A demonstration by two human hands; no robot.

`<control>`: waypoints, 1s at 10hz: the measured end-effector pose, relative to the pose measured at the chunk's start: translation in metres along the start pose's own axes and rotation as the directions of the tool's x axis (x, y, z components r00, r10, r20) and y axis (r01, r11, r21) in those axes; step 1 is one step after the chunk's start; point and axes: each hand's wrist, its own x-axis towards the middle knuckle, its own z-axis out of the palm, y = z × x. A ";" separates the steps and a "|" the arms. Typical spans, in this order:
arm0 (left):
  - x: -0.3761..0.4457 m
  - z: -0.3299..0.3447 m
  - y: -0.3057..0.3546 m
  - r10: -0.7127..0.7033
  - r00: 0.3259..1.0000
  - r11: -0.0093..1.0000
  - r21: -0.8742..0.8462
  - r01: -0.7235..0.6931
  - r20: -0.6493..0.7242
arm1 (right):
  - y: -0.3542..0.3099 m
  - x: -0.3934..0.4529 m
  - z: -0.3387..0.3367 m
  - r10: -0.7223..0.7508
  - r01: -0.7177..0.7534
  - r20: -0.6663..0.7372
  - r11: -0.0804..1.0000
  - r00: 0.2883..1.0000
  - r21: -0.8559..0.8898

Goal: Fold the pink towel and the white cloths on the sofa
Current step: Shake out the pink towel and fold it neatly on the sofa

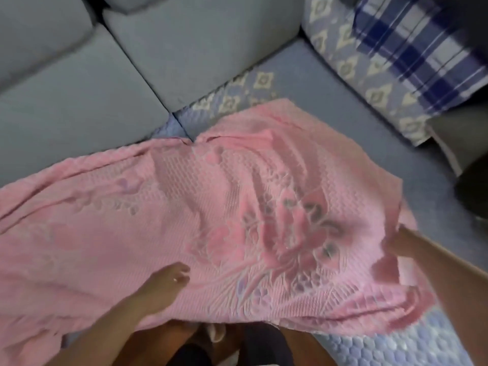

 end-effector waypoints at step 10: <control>0.266 -0.196 -0.049 0.360 0.463 0.889 0.147 -0.434 -0.810 | -0.370 0.122 -0.071 -0.168 0.260 -0.743 0.966 0.648 0.009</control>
